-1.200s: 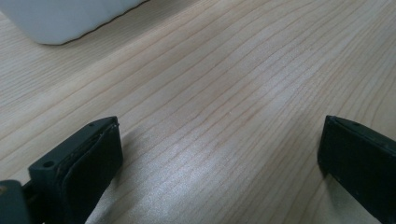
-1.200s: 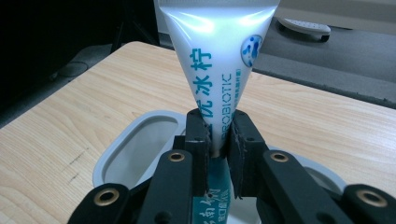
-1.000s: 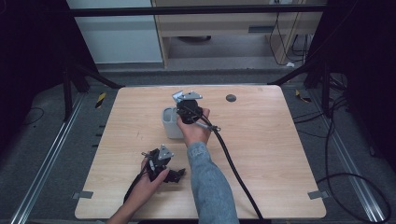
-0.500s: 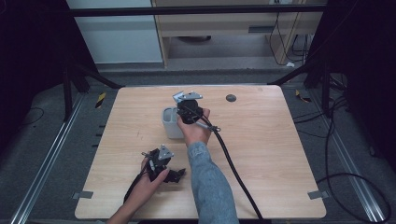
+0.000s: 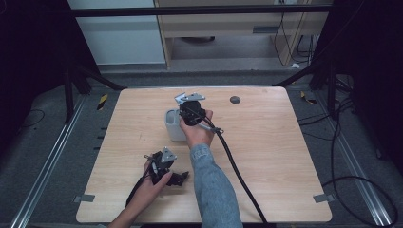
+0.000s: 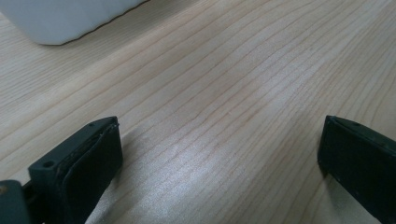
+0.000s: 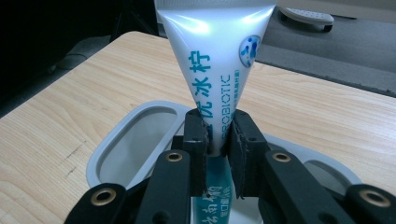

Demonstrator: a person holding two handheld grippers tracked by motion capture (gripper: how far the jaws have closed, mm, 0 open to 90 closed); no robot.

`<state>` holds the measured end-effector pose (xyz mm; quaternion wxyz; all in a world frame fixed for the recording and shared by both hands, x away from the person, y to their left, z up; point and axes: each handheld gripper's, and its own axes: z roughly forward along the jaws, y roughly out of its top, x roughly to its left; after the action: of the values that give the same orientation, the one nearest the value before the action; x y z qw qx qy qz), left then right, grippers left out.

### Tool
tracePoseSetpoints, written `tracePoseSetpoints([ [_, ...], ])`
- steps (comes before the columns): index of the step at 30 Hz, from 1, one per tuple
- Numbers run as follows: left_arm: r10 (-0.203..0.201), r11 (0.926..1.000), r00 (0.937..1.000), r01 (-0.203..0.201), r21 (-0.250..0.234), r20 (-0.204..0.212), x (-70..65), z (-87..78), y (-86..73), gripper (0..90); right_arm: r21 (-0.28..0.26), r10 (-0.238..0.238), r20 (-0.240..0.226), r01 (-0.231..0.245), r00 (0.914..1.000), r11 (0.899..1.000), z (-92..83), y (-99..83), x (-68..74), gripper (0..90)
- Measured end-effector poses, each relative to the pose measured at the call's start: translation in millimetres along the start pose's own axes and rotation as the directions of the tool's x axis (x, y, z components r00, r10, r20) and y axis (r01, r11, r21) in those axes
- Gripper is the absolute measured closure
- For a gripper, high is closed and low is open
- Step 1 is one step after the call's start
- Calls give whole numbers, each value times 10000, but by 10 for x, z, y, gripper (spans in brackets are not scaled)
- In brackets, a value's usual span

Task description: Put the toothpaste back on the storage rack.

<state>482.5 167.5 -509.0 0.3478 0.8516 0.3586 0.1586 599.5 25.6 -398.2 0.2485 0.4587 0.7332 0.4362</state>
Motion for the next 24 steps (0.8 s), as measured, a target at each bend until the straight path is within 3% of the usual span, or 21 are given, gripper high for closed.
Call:
tracePoseSetpoints([
  [24,-24,10000,10000,24,-16,-10,-2,1,0,0,6,-122,-214,122,9997,9999,23,41,68,745],
])
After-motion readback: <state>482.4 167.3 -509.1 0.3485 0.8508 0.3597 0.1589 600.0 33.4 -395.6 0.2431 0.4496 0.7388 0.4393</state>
